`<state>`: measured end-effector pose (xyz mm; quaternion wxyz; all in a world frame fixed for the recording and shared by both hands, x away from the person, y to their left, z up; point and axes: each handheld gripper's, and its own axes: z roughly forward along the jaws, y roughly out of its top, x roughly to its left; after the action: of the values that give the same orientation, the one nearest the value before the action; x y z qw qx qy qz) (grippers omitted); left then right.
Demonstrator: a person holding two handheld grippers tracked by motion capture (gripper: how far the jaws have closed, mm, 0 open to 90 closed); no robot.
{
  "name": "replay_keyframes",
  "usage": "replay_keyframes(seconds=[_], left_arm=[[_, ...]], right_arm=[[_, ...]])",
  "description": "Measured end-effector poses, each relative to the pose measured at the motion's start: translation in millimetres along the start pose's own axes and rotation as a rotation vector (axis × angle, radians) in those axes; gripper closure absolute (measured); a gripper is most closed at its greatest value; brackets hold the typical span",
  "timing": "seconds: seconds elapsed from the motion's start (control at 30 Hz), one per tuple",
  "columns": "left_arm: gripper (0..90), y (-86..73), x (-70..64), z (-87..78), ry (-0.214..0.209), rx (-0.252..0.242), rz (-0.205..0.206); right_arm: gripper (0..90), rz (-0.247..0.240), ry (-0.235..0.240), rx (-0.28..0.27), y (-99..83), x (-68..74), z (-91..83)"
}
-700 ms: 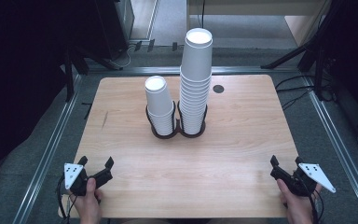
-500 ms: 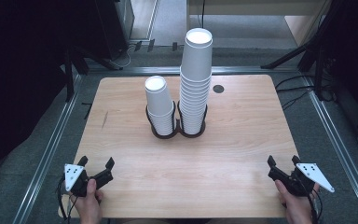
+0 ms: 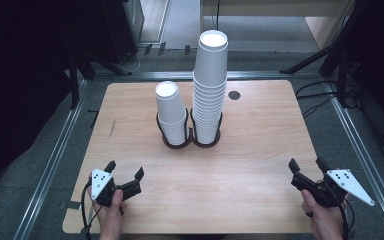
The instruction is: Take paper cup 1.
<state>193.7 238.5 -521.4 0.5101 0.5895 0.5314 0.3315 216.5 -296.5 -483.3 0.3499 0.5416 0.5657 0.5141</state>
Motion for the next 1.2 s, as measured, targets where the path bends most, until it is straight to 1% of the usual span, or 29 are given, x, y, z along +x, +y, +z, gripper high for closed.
replay_keyframes(seconds=[0.17, 0.23, 0.3, 0.33, 0.4, 0.43, 0.47, 0.53, 0.57, 0.6, 0.67, 0.7, 0.73, 0.83, 0.9, 0.97, 1.0, 1.03, 1.07, 1.1, 1.13, 1.17, 1.2], left_arm=[[0.0, 13.1, -15.1, 3.1, -0.047, -0.012, 0.023], [0.0, 16.5, -19.2, 4.8, -0.067, -0.017, 0.017], [0.0, 18.7, -22.9, 7.3, -0.085, -0.022, 0.0], [0.0, 19.4, -25.0, 9.1, -0.092, -0.023, -0.002], [0.0, 21.0, -30.1, 13.5, -0.103, -0.015, -0.002], [0.0, 22.1, -32.5, 15.9, -0.118, -0.011, -0.004], [0.0, 23.7, -35.2, 18.1, -0.129, -0.006, 0.0], [0.0, 28.1, -41.8, 22.3, -0.137, 0.0, 0.023], [0.0, 28.1, -41.8, 22.3, -0.137, 0.0, 0.023], [0.0, 34.3, -47.9, 25.5, -0.147, -0.001, 0.042], [0.0, 41.0, -53.7, 28.2, -0.156, -0.009, 0.055], [0.0, 41.0, -53.7, 28.2, -0.156, -0.009, 0.055], [0.0, 46.6, -58.5, 30.5, -0.167, -0.018, 0.064], [0.0, 54.0, -64.7, 34.9, -0.188, -0.028, 0.073], [0.0, 56.7, -66.6, 36.5, -0.196, -0.029, 0.072], [0.0, 64.7, -72.9, 41.5, -0.219, -0.032, 0.066], [0.0, 67.2, -75.2, 43.0, -0.219, -0.032, 0.064], [4.4, 69.3, -78.1, 44.4, -0.205, -0.032, 0.064], [9.6, 69.3, -78.1, 44.4, -0.205, -0.032, 0.064], [13.4, 72.8, -84.3, 48.4, -0.167, -0.029, 0.063], [12.7, 72.8, -84.3, 48.4, -0.167, -0.029, 0.063], [12.7, 75.2, -88.7, 51.8, -0.159, -0.023, 0.064], [12.7, 76.0, -90.5, 53.2, -0.167, -0.021, 0.063]], right_arm=[[13.6, -0.023, 0.037, -0.034, 15.4, 13.6, -0.8], [13.7, -0.033, 0.053, -0.034, 21.6, 20.0, 0.0], [13.7, -0.039, 0.085, -0.031, 28.1, 25.5, 1.5], [13.7, -0.044, 0.094, -0.028, 31.4, 28.3, 2.6], [13.7, -0.049, 0.106, -0.028, 37.9, 33.8, 4.9], [13.7, -0.048, 0.108, -0.032, 41.0, 36.4, 6.0], [13.6, -0.045, 0.109, -0.038, 43.9, 39.1, 6.9], [13.0, -0.04, 0.125, -0.045, 49.4, 44.1, 9.1], [12.6, -0.041, 0.13, -0.049, 52.0, 46.8, 10.5], [12.0, -0.041, 0.136, -0.055, 54.4, 49.4, 11.8], [11.0, -0.039, 0.155, -0.061, 58.8, 54.9, 14.4], [10.7, -0.044, 0.162, -0.064, 60.8, 57.6, 15.8], [10.7, -0.046, 0.168, -0.066, 62.6, 60.5, 16.9], [10.4, -0.058, 0.184, -0.072, 68.0, 68.1, 19.6], [10.4, -0.06, 0.189, -0.075, 70.1, 70.5, 20.1], [10.3, -0.061, 0.203, -0.087, 77.6, 76.1, 21.2], [10.2, -0.061, 0.209, -0.091, 80.0, 77.9, 21.5], [10.0, -0.063, 0.213, -0.096, 82.1, 79.7, 22.0], [10.0, -0.064, 0.218, -0.099, 84.1, 81.6, 22.6], [9.9, -0.064, 0.222, -0.102, 85.9, 83.5, 23.4], [9.8, -0.064, 0.223, -0.103, 87.5, 85.4, 24.4], [9.7, -0.063, 0.227, -0.105, 89.1, 87.4, 25.5], [9.6, -0.064, 0.229, -0.108, 90.6, 89.3, 26.7]])
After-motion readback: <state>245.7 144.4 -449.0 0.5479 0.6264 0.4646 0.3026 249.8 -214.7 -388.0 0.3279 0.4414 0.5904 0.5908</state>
